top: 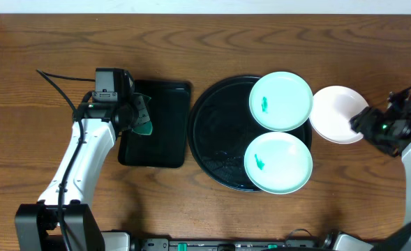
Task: Clean dirty plates on tray and stack at the side
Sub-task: 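Move the right gripper to the lower pale green plate rim, then grip the pale green plate rim and drag it toward tray center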
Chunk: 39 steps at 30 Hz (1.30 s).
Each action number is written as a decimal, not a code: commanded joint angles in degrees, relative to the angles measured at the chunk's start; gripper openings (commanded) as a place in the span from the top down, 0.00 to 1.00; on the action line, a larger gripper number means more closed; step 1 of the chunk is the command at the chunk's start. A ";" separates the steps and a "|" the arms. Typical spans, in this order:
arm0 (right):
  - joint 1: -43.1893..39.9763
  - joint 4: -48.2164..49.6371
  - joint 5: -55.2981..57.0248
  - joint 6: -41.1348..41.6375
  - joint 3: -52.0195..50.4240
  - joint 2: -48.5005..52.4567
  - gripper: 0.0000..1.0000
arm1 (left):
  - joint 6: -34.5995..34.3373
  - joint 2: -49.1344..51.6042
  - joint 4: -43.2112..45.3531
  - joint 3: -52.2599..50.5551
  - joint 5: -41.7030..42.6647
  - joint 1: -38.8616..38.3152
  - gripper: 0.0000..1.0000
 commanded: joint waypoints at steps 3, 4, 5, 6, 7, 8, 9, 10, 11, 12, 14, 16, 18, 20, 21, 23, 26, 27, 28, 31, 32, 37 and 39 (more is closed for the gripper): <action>4.07 -8.37 -2.99 -0.74 0.07 -0.81 0.37 | 0.98 0.24 0.09 -0.39 0.52 -0.13 0.92; 4.94 -10.08 -2.95 -0.81 0.04 -0.79 0.36 | 0.98 0.24 0.09 -0.39 0.52 -0.13 0.92; 5.77 -11.63 -2.95 -0.90 0.04 -0.79 0.35 | 0.98 0.24 0.09 -0.39 0.52 -0.13 0.92; 6.34 -12.66 -2.95 -1.01 0.04 -0.79 0.34 | 0.98 0.24 0.09 -0.39 0.52 -0.13 0.92; 7.15 -14.08 -2.97 -1.01 0.04 -0.79 0.34 | 0.96 0.24 0.09 -0.39 0.52 -0.13 0.92; 7.72 -15.06 -2.95 -1.01 0.04 -0.79 0.34 | 0.96 0.24 0.09 -0.39 0.52 -0.13 0.92; 8.46 -16.35 -2.95 -1.01 0.02 -0.79 0.34 | 0.98 0.24 0.07 -0.39 0.52 -0.13 0.92; 9.05 -17.31 -2.95 -0.98 0.02 -0.79 0.35 | 0.96 0.24 0.07 -0.39 0.52 -0.13 0.92; 9.81 -18.08 -2.97 -0.98 -0.09 -0.79 0.37 | 0.96 0.24 0.09 -0.39 0.52 -0.13 0.92; 10.60 -18.47 -2.97 -0.98 -0.31 -0.79 0.38 | 0.96 0.24 0.09 -0.39 0.52 -0.13 0.92; 12.28 -18.47 -2.93 -0.98 -1.16 -0.79 0.44 | 0.96 0.24 0.07 -0.39 0.52 -0.13 0.92; 13.97 -18.08 -2.34 -0.22 -2.54 -0.79 0.47 | 0.96 0.24 0.07 -0.39 0.52 -0.13 0.92; 15.52 -17.31 -1.27 1.70 -4.28 -0.79 0.46 | 0.98 0.24 0.04 -0.39 0.52 -0.13 0.92; 16.85 -15.61 0.55 3.41 -6.47 -0.79 0.45 | 0.96 0.24 0.02 -0.39 0.52 -0.13 0.92; 17.29 -14.51 1.42 3.98 -7.63 -0.79 0.45 | 0.96 0.24 0.00 -0.39 0.52 -0.13 0.92; 17.84 -12.46 2.38 4.68 -9.73 -0.79 0.47 | 0.96 0.24 -0.13 -0.39 0.52 -0.13 0.92; 18.14 -8.66 2.36 4.92 -12.92 -0.79 0.52 | 0.96 0.24 -0.13 -0.39 0.52 -0.13 0.92; 18.18 -6.71 2.38 4.92 -14.14 -0.79 0.53 | 0.96 0.24 -0.13 -0.39 0.52 -0.13 0.92; 18.18 -5.38 2.38 4.92 -14.93 -0.79 0.54 | 0.96 0.24 -0.15 -0.39 0.52 -0.13 0.92; 18.18 -1.73 2.40 4.90 -16.74 -0.79 0.58 | 0.96 0.24 -0.15 -0.39 0.52 -0.13 0.92; 18.18 -1.16 2.60 4.87 -16.92 -0.79 0.59 | 0.96 0.24 -0.15 -0.39 0.52 -0.13 0.92; 18.18 -0.44 6.05 4.87 -16.98 -0.79 0.75 | 0.96 0.24 -0.15 -0.39 0.52 -0.13 0.92; 18.18 -0.46 6.03 4.87 -17.00 -0.79 0.78 | 0.96 0.24 -0.15 -0.39 0.52 -0.13 0.92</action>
